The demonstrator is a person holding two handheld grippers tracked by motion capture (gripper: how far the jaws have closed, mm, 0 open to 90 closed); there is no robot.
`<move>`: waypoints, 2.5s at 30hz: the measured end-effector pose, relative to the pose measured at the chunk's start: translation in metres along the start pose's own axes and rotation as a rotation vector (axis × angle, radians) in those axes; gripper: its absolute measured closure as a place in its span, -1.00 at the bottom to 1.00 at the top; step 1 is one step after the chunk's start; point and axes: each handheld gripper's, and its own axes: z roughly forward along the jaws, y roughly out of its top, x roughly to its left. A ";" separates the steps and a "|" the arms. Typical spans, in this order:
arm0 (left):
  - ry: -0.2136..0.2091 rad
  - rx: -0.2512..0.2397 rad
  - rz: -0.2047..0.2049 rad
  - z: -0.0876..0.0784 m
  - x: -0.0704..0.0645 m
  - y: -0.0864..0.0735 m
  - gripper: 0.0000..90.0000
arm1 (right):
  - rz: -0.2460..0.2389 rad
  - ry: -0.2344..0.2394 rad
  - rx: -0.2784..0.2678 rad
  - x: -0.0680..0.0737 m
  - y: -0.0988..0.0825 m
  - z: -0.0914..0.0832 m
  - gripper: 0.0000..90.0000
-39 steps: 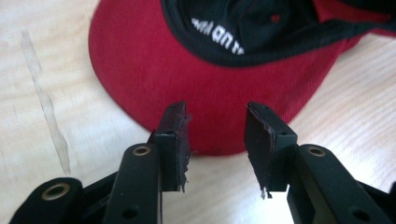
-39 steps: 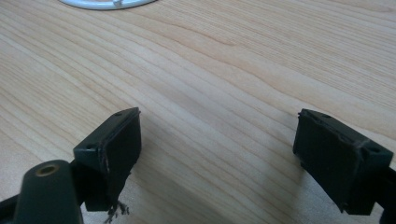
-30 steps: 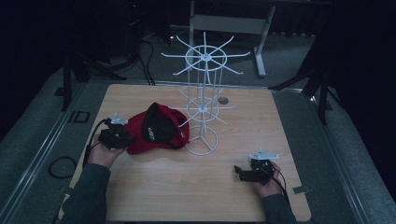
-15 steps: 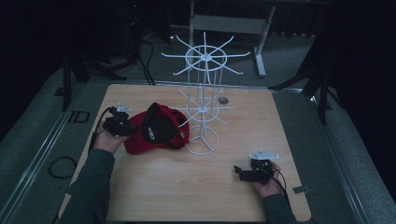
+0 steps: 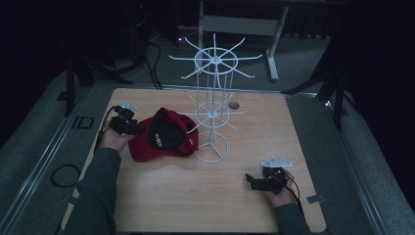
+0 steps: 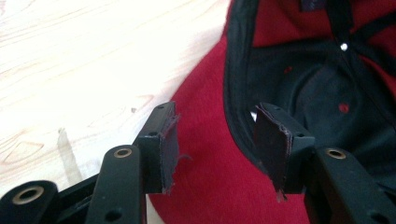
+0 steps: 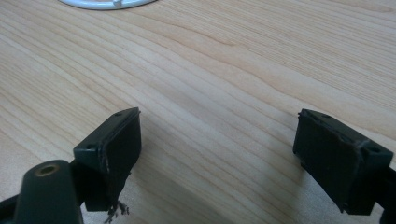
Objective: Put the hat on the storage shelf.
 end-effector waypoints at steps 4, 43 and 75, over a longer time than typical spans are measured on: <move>0.012 0.012 -0.016 0.012 0.006 -0.001 0.11 | 0.000 0.000 0.000 0.000 0.000 0.000 -0.67; -0.202 0.142 0.110 -0.017 -0.023 -0.045 0.56 | 0.000 0.000 0.000 0.000 0.000 0.000 -0.66; -0.382 0.072 0.133 -0.043 -0.037 -0.049 0.85 | 0.000 0.000 0.000 0.000 0.000 0.000 -0.66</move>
